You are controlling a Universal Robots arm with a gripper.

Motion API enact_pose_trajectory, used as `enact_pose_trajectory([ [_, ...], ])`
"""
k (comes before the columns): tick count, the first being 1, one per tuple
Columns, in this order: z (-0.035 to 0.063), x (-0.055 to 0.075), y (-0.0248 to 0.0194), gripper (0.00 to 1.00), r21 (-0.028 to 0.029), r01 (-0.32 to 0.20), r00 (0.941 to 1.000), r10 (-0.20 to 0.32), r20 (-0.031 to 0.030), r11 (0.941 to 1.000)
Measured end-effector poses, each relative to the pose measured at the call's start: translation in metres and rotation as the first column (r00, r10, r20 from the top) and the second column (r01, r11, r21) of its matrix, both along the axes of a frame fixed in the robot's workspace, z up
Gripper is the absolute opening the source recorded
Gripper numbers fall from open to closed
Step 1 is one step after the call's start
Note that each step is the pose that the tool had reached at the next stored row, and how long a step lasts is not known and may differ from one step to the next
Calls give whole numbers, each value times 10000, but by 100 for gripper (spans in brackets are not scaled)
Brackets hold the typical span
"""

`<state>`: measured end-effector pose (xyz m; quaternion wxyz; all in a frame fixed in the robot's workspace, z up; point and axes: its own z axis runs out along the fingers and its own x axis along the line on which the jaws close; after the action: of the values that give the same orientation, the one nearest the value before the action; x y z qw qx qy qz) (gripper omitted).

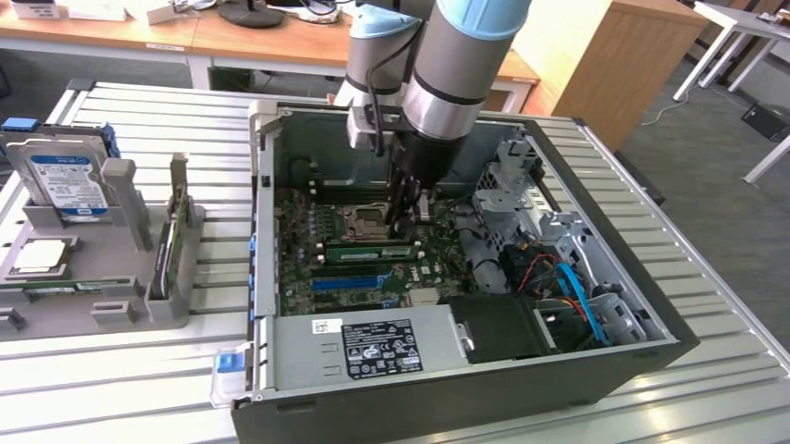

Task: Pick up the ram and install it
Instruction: 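Insert the ram into the slot, then press down the ram until it locks into place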

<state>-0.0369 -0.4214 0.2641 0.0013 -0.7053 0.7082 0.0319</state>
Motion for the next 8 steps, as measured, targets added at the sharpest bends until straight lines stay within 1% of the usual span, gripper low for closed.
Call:
enact_pose_trajectory([
  [3, 26, 0, 0, 31, -4, 0, 10000, 0, 0, 10000],
  [8, 27, 0, 0, 31, -4, 0, 10000, 0, 0, 10000],
])
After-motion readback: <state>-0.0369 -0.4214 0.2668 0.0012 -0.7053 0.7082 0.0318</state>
